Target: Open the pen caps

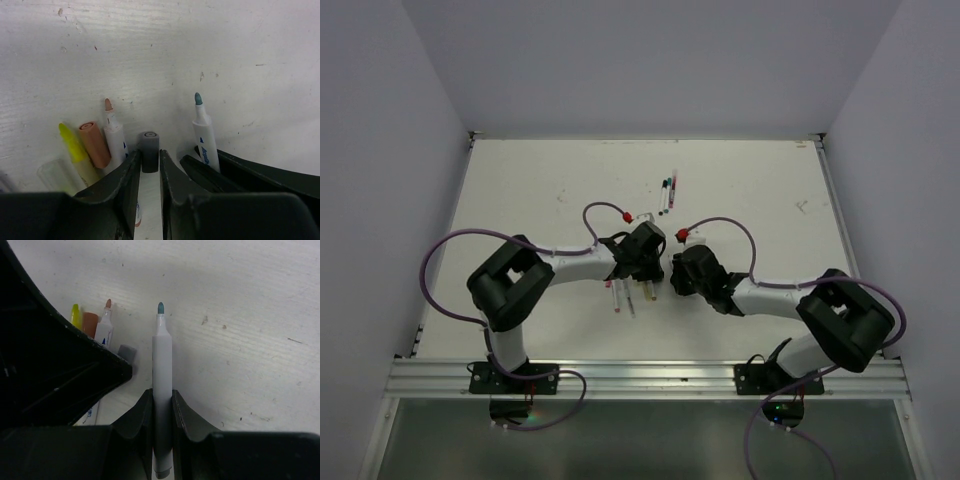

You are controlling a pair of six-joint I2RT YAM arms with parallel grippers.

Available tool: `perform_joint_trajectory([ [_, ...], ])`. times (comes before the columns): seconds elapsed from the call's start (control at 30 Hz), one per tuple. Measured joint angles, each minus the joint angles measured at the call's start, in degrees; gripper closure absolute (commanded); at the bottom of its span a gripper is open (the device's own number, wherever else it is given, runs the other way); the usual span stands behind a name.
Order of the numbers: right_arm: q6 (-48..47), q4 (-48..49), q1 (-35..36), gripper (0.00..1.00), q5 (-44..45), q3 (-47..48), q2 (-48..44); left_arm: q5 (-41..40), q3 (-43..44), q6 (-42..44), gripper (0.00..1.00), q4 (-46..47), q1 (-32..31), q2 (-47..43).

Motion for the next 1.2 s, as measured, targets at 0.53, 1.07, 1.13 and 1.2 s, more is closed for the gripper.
perform_joint_trajectory([
  [0.53,1.2,2.6,0.0,0.79,-2.5,0.9,2.2,-3.6,-0.9,0.0,0.6,-2.9,0.0,-7.7],
  [1.07,5.3,-1.9,0.0,0.56,-3.2,3.3,1.6,-12.6,-2.0,3.7,0.05,-8.9,0.9,-24.0],
  [1.13,5.3,-5.2,0.0,0.48,-1.4,4.4,-0.5,-13.1,-3.7,4.7,0.0,-9.2,2.6,-26.4],
  [1.2,5.1,-8.3,-0.2,0.44,0.7,6.4,-3.0,-13.5,-5.5,5.5,0.0,-9.6,4.7,-28.5],
])
